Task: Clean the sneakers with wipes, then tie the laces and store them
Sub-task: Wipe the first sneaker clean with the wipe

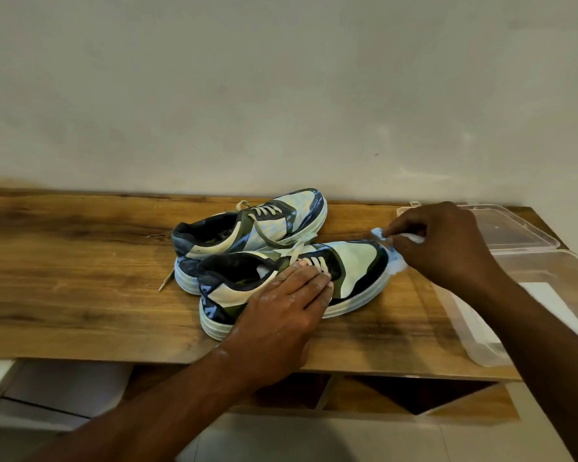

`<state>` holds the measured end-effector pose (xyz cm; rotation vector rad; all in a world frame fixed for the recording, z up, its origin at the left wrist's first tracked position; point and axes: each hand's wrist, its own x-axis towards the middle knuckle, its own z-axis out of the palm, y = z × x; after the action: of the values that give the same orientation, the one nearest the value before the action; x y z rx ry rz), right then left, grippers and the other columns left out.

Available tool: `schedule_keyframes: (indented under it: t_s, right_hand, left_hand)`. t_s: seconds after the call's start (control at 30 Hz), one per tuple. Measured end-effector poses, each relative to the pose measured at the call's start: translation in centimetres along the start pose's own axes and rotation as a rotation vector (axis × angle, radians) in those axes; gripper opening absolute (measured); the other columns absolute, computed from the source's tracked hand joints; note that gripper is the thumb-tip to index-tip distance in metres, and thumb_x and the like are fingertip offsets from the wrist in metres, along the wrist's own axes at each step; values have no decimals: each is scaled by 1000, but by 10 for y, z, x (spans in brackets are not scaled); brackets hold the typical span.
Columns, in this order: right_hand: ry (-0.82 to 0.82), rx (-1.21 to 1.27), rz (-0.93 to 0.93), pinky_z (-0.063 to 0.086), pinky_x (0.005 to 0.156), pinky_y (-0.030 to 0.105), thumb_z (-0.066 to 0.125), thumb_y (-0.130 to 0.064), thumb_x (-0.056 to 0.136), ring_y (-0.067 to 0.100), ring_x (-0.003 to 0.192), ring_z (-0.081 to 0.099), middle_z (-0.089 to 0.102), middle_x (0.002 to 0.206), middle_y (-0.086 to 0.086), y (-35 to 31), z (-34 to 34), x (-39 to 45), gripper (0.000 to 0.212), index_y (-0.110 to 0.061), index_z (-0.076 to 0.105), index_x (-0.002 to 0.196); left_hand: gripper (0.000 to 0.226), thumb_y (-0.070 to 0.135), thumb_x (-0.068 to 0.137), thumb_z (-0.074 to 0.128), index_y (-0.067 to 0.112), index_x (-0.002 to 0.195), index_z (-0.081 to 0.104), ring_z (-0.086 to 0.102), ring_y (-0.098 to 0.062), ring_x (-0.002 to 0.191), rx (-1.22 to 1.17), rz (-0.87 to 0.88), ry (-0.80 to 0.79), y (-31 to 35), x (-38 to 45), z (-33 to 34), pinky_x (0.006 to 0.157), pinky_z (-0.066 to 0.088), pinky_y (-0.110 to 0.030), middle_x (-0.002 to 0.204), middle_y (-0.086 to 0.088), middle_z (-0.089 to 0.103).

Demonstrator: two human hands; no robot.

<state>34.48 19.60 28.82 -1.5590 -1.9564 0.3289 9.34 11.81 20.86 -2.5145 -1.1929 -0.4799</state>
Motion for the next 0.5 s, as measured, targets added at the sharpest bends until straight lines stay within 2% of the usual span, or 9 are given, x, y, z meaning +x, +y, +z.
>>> schedule_keyframes:
  t_s: [0.07, 0.17, 0.33, 0.4, 0.5]
  right_hand:
    - [-50, -10, -1, 38, 67, -3, 78, -8, 82, -19, 77, 59, 69, 81, -17, 5, 2, -6, 17, -22, 84, 91]
    - [-134, -37, -19, 38, 70, 0, 86, -12, 79, -7, 79, 59, 73, 100, -8, 14, 7, -15, 29, -22, 82, 106]
    - [-28, 94, -51, 44, 78, -1, 84, -4, 79, -11, 82, 63, 72, 99, -11, 20, 15, -24, 30, -17, 81, 106]
    - [27, 127, -67, 50, 82, 6, 82, -1, 80, -2, 82, 67, 73, 96, -10, 19, 22, -29, 25, -16, 83, 100]
    - [61, 136, -74, 59, 81, 27, 83, -2, 80, 6, 81, 71, 78, 91, -3, 11, 29, -38, 19, -16, 83, 93]
  left_hand:
    - [63, 21, 80, 78, 6, 139, 63, 52, -28, 138, 6, 7, 6, 0, -1, 1, 121, 33, -43, 143, -11, 62]
    - [61, 21, 81, 77, 5, 138, 63, 53, -29, 137, 0, 4, 14, -1, 0, 2, 121, 35, -44, 142, -12, 62]
    - [58, 20, 83, 74, 5, 138, 64, 54, -30, 136, -14, -11, 19, 1, 1, 3, 120, 38, -45, 141, -12, 63]
    - [58, 20, 83, 74, 5, 138, 64, 54, -29, 136, -17, -13, 25, 1, 0, 3, 121, 36, -44, 141, -12, 64]
    - [57, 20, 82, 74, 6, 136, 65, 55, -29, 135, -22, -11, 34, 0, -1, 4, 121, 35, -43, 139, -12, 64]
